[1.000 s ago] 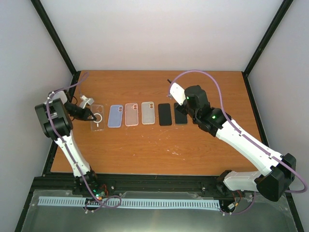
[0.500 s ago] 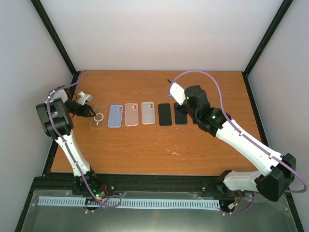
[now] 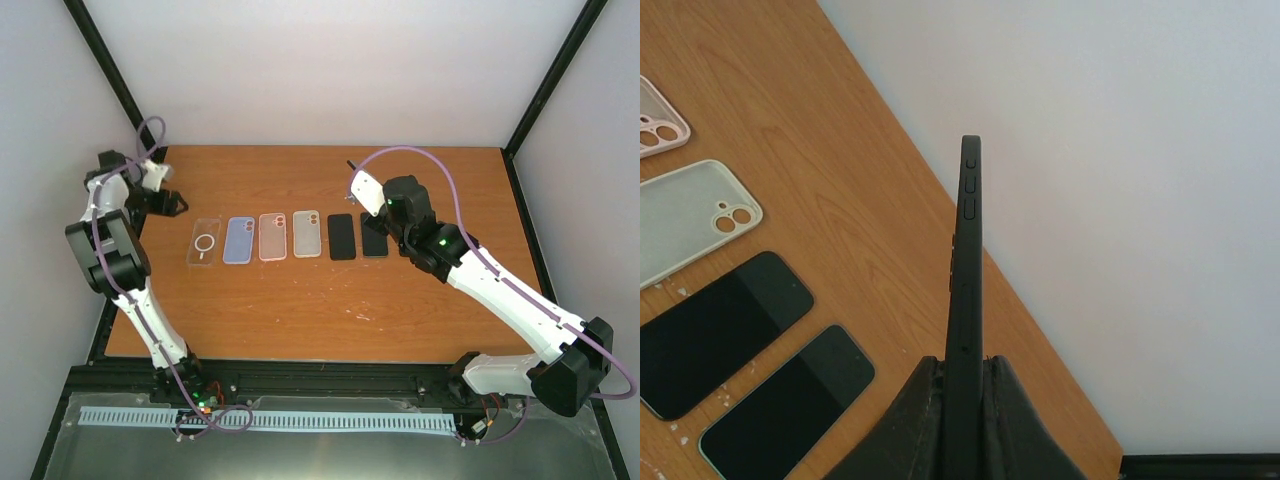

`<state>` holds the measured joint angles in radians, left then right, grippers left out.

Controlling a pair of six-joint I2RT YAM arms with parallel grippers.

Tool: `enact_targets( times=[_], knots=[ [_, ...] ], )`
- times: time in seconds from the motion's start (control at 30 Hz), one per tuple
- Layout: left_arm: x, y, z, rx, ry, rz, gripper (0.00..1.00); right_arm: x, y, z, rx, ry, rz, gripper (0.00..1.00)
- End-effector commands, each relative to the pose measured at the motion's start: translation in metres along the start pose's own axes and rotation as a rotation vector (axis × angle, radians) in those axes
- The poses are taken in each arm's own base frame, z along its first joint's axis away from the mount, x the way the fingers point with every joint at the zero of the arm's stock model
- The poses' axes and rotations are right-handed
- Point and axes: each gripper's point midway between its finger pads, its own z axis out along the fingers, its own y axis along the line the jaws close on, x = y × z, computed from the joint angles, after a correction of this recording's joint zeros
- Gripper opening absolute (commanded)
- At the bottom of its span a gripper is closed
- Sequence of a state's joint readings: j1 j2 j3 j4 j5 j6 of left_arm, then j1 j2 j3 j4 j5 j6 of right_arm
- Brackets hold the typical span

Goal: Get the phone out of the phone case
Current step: Place the phone case at the center of the board, then place the phone at the center of the board.

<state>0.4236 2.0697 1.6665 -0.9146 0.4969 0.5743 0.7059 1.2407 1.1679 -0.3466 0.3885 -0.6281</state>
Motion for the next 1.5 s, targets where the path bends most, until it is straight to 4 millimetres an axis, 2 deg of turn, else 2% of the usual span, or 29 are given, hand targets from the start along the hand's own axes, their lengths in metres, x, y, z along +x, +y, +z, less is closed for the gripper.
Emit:
enact_targets(
  times=[0.0, 0.17, 0.33, 0.47, 0.6, 0.7, 0.87, 1.0, 1.17, 1.33, 1.47],
  knots=[
    [-0.076, -0.04, -0.075, 0.049, -0.24, 0.046, 0.77, -0.022, -0.031, -0.011, 0.1, -0.081, 0.01, 0.03],
    [-0.119, -0.103, -0.124, 0.196, -0.372, 0.072, 0.81, -0.032, -0.041, -0.014, 0.135, -0.104, -0.021, 0.03],
    [-0.151, -0.17, -0.169, 0.394, -0.487, 0.066, 0.86, -0.039, -0.053, -0.016, 0.218, -0.111, -0.079, 0.03],
    [-0.166, -0.215, -0.203, 0.574, -0.559, 0.062, 0.89, -0.046, -0.059, -0.018, 0.326, -0.117, -0.162, 0.03],
    [-0.17, -0.248, -0.223, 0.714, -0.576, 0.034, 0.92, -0.057, -0.061, -0.021, 0.445, -0.144, -0.253, 0.03],
    [-0.167, -0.266, -0.226, 0.795, -0.56, -0.013, 0.96, -0.067, -0.055, -0.026, 0.53, -0.177, -0.34, 0.03],
    [-0.152, -0.306, -0.221, 0.895, -0.511, -0.047, 0.98, -0.083, -0.022, -0.034, 0.614, -0.251, -0.515, 0.03],
    [-0.139, -0.341, -0.203, 0.956, -0.436, -0.055, 0.98, -0.097, 0.005, -0.04, 0.635, -0.312, -0.597, 0.03],
    [-0.123, -0.374, -0.18, 1.016, -0.347, -0.069, 0.95, -0.111, 0.028, -0.048, 0.66, -0.359, -0.659, 0.03],
    [-0.113, -0.391, -0.167, 1.041, -0.307, -0.074, 0.88, -0.119, 0.042, -0.051, 0.664, -0.38, -0.685, 0.03],
    [-0.111, -0.394, -0.165, 1.056, -0.298, -0.086, 0.81, -0.123, 0.05, -0.053, 0.661, -0.393, -0.7, 0.03]
  ],
)
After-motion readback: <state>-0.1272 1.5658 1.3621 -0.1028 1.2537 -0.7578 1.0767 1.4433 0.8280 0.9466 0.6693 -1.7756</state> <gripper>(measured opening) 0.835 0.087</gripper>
